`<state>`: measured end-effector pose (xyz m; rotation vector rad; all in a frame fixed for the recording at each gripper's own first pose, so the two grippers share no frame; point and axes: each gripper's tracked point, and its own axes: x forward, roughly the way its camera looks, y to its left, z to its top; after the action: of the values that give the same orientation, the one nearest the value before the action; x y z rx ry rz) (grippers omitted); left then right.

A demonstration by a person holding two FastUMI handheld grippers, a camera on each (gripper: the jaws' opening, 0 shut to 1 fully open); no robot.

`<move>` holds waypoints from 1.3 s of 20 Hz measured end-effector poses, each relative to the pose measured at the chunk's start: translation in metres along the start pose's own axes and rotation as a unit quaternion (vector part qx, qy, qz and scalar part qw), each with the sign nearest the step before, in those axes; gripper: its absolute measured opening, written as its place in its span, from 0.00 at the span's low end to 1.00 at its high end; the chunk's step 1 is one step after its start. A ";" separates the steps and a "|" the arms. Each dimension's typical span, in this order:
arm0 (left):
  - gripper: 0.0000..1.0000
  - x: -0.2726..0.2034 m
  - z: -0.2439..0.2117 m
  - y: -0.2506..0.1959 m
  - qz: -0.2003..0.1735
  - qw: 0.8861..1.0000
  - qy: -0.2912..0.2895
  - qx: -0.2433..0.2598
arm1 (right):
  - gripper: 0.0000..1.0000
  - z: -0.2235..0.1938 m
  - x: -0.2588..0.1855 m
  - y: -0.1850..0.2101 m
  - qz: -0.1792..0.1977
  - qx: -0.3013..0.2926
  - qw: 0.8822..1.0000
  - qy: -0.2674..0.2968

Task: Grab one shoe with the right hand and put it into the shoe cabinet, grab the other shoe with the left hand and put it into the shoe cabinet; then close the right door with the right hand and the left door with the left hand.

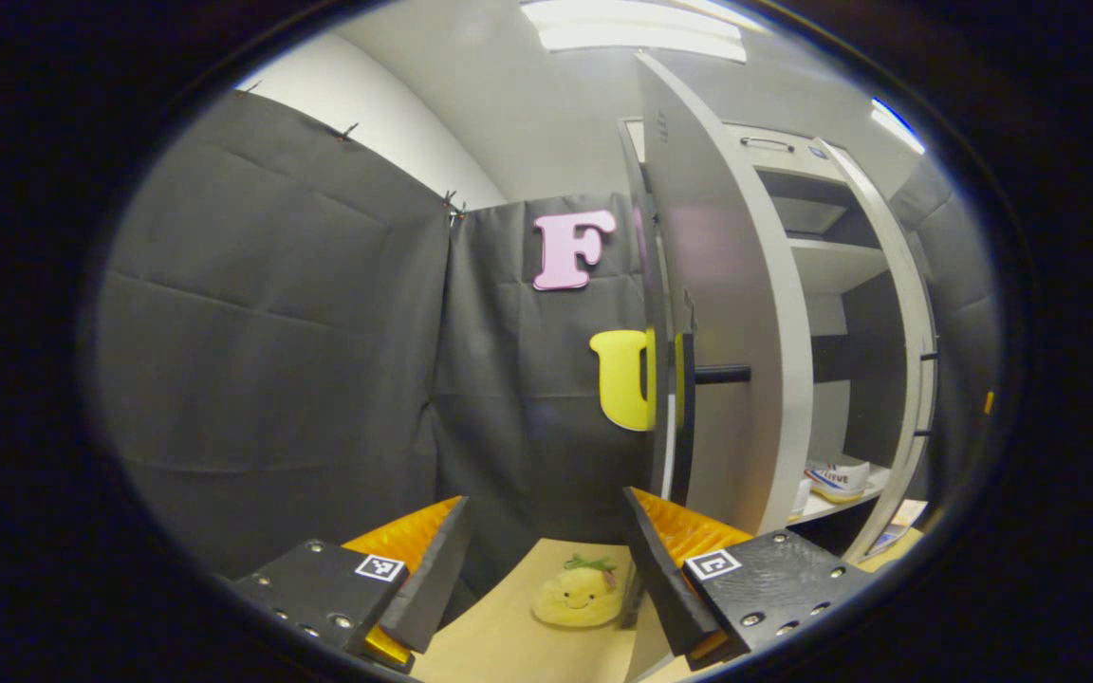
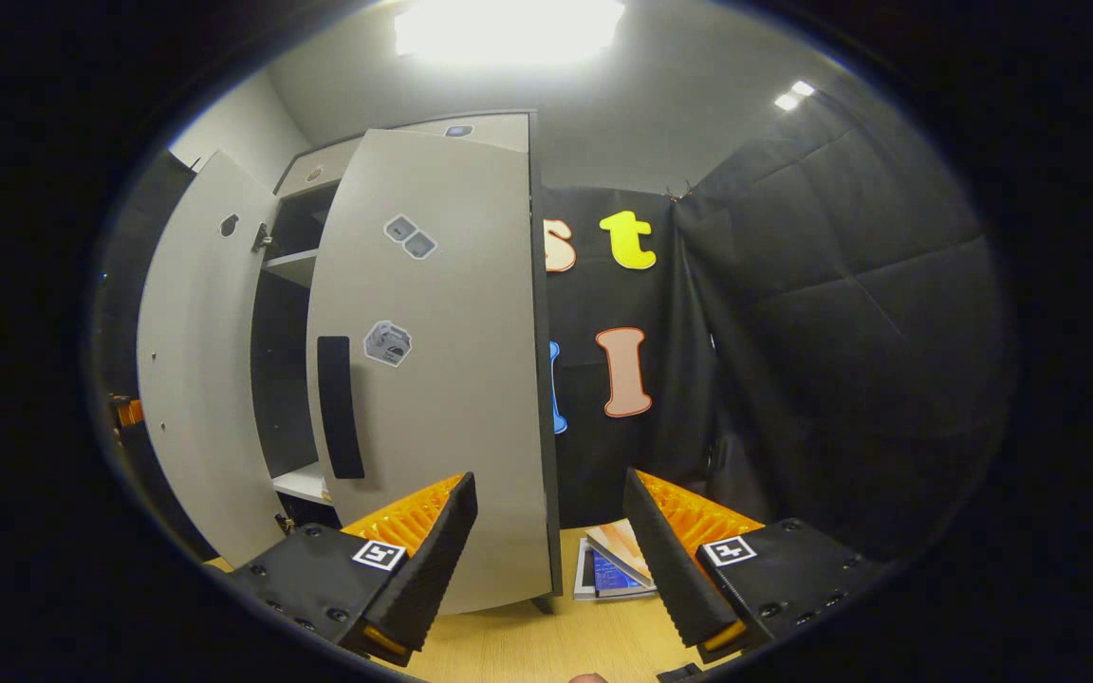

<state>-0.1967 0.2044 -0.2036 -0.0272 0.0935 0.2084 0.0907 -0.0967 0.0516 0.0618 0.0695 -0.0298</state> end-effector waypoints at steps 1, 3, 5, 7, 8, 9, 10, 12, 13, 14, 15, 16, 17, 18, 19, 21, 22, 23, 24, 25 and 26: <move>0.91 0.000 0.002 -0.001 -0.005 1.000 -0.001 0.000 | 0.97 -0.002 0.001 -0.001 0.002 0.001 1.000 0.001; 0.91 -0.002 0.004 0.001 -0.007 1.000 -0.002 0.002 | 0.97 -0.005 0.004 -0.001 0.007 0.004 1.000 0.003; 0.91 -0.001 0.003 0.001 -0.003 1.000 -0.003 0.006 | 0.97 -0.005 0.007 -0.004 0.011 0.005 1.000 0.004; 0.90 0.001 0.002 0.000 -0.003 1.000 0.000 0.002 | 0.97 -0.007 0.010 -0.009 0.012 0.007 1.000 0.005; 0.90 0.001 0.001 0.000 -0.004 1.000 0.001 -0.001 | 0.97 -0.009 0.012 -0.010 0.014 0.009 1.000 0.007; 0.91 0.002 0.002 0.000 -0.006 1.000 0.001 -0.003 | 0.97 -0.009 0.013 -0.010 0.017 0.012 1.000 0.008; 0.91 0.002 0.001 -0.002 -0.009 1.000 0.001 -0.004 | 0.92 -0.010 0.014 -0.011 0.018 0.014 1.000 0.009; 0.91 0.002 0.002 -0.007 -0.019 1.000 0.001 -0.006 | 0.97 -0.011 0.016 -0.015 0.019 0.011 1.000 0.010; 0.90 0.004 0.002 -0.012 -0.026 1.000 0.001 -0.007 | 0.97 -0.012 0.015 -0.017 0.019 0.010 1.000 0.010; 0.91 0.003 0.002 -0.017 -0.035 0.999 0.000 -0.008 | 0.97 -0.011 0.015 -0.019 0.019 0.010 1.000 0.009; 0.91 0.004 0.003 -0.023 -0.045 0.999 -0.001 -0.010 | 0.92 -0.011 0.014 -0.023 0.019 0.010 1.000 0.008; 0.90 0.001 0.003 -0.032 -0.055 0.998 -0.002 -0.012 | 0.98 -0.010 0.013 -0.026 0.019 0.010 1.000 0.008; 0.90 0.001 0.004 -0.041 -0.066 0.998 -0.003 -0.015 | 0.97 -0.011 0.013 -0.030 0.018 0.011 1.000 0.007; 0.91 0.000 0.004 -0.049 -0.078 0.997 -0.005 -0.016 | 0.97 -0.011 0.013 -0.033 0.018 0.011 1.000 0.008; 0.91 0.000 0.005 -0.056 -0.088 0.996 -0.005 -0.015 | 0.97 -0.012 0.014 -0.037 0.018 0.011 1.000 0.009; 0.91 0.000 0.005 -0.062 -0.095 0.995 -0.009 -0.009 | 0.97 -0.011 0.015 -0.039 0.023 0.016 1.000 0.012; 0.91 0.000 0.006 -0.065 -0.099 0.995 -0.012 -0.006 | 0.97 -0.011 0.016 -0.039 0.027 0.018 0.999 0.011; 0.91 -0.002 0.008 -0.069 -0.102 0.995 -0.018 -0.003 | 0.97 -0.011 0.017 -0.038 0.033 0.019 0.999 0.010; 0.91 -0.004 0.009 -0.072 -0.108 0.994 -0.022 -0.001 | 0.97 -0.011 0.017 -0.037 0.039 0.019 0.999 0.010; 0.91 -0.006 0.010 -0.074 -0.113 0.993 -0.025 0.003 | 0.97 -0.011 0.016 -0.034 0.046 0.018 0.999 0.010; 0.90 -0.009 0.010 -0.076 -0.117 0.993 -0.025 0.007 | 0.97 -0.014 0.014 -0.032 0.052 0.017 0.998 0.011</move>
<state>-0.1884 0.1287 -0.1911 -0.0184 0.0412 -0.0269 0.1025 -0.1281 0.0350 0.0987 0.0877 0.0728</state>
